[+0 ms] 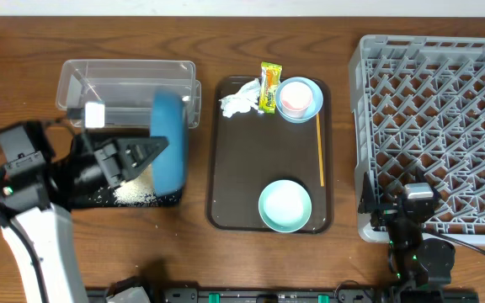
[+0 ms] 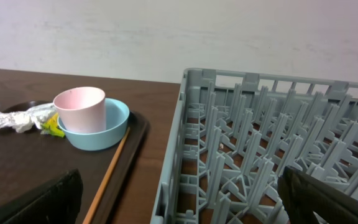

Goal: Sort waste into correct bins and load items into the dishwasher rack
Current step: 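Carry the emptied blue plate back and lower it onto the brown tray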

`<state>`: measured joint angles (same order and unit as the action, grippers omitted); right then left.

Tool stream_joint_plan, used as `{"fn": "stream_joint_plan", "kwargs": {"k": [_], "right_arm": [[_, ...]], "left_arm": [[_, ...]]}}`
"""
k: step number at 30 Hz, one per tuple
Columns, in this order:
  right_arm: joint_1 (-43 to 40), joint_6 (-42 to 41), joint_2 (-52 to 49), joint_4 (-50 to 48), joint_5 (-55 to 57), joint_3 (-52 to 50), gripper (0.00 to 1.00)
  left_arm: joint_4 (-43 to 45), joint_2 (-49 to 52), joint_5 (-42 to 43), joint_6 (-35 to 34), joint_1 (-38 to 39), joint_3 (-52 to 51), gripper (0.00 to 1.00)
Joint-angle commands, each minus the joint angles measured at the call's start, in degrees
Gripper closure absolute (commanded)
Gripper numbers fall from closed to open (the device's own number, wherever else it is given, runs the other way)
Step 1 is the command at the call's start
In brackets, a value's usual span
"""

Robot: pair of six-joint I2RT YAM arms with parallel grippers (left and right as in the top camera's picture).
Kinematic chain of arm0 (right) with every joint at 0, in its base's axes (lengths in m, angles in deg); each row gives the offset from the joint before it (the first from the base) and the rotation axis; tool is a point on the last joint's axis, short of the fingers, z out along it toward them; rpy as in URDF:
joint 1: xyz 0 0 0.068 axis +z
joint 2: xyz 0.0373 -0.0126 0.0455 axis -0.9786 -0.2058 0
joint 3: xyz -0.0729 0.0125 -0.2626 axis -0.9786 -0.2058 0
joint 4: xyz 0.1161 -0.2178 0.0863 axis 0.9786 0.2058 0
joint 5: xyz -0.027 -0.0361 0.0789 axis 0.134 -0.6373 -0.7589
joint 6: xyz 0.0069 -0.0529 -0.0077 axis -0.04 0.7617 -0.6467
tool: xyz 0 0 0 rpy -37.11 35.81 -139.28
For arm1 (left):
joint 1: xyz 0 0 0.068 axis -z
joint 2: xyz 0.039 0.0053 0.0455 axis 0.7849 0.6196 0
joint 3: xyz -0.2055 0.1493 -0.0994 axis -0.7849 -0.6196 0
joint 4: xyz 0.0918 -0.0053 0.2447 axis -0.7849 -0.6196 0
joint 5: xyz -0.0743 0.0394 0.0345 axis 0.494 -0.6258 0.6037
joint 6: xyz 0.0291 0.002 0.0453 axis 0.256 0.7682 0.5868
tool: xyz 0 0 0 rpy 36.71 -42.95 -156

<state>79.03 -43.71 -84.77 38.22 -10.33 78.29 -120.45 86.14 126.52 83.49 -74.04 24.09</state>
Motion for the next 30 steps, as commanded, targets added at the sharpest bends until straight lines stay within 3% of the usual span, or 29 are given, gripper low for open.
{"fn": "stream_joint_plan", "kwargs": {"k": [1,7,12,17,22,30], "right_arm": [[-0.5,0.5,0.3,0.2,0.3,-0.1,0.01],[-0.5,0.5,0.3,0.2,0.3,-0.1,0.01],[-0.5,0.5,0.3,0.2,0.3,-0.1,0.01],[-0.5,0.5,0.3,0.2,0.3,-0.1,0.01],[-0.5,0.5,0.3,0.2,0.3,-0.1,0.01],[-0.5,0.5,0.3,0.2,0.3,-0.1,0.01]], "left_arm": [[8.1,-3.0,-20.0,-23.4,7.1,1.4,0.94],[20.8,-5.0,-45.1,-34.0,27.1,1.4,0.94],[28.1,-1.2,-68.9,-34.6,46.5,1.4,0.94],[30.8,6.5,-90.6,-34.6,59.2,1.4,0.94],[36.3,16.6,-93.5,-34.6,64.5,1.4,0.94],[39.0,27.4,-93.5,-35.6,65.2,1.4,0.94]]}}
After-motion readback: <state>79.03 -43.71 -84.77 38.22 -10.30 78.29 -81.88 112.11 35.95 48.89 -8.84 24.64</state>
